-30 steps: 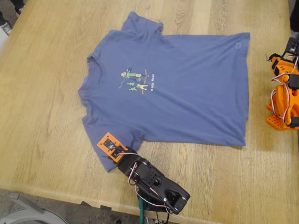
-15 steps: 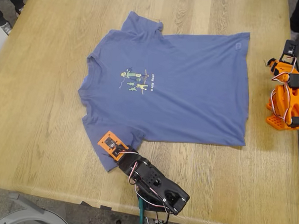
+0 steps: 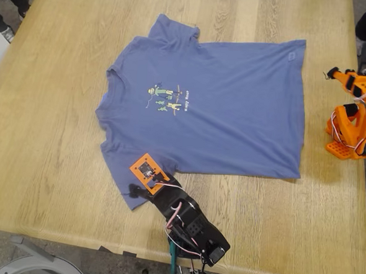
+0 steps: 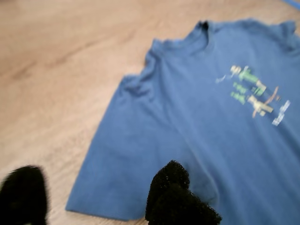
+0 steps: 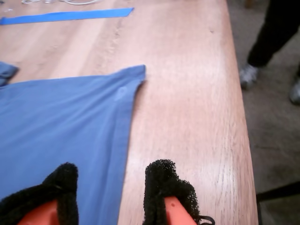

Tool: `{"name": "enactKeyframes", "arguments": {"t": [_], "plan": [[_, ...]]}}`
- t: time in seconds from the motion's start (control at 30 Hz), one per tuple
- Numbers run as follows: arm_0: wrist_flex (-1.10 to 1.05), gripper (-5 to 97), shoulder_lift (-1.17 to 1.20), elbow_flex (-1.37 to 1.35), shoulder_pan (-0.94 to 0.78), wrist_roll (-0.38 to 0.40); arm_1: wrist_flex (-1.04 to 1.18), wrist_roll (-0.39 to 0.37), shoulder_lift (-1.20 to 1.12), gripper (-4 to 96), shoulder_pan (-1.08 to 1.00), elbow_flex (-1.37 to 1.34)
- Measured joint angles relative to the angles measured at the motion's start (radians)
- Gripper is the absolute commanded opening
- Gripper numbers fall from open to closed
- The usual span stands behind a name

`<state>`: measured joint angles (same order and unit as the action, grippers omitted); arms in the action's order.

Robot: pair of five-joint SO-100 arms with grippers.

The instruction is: Fold a T-shirt

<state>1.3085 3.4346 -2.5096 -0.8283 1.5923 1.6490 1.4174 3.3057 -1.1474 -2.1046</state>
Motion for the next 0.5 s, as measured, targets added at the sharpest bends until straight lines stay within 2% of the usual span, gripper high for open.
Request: {"name": "enactKeyframes", "arguments": {"t": [0.13, 0.3, 0.5], "plan": [[0.011, 53, -0.143, 0.164, 0.002, 0.002, 0.043, 0.002, -0.179, 27.0, 0.044, 0.264], [0.078, 55, -0.425, 0.442, 0.072, 0.064, 0.048, 0.02, -0.479, 26.6, 0.13, 0.572], [0.164, 58, -0.746, 0.73, 0.192, 0.123, 0.048, 0.029, -0.588, 25.6, 0.307, 0.581]]}}
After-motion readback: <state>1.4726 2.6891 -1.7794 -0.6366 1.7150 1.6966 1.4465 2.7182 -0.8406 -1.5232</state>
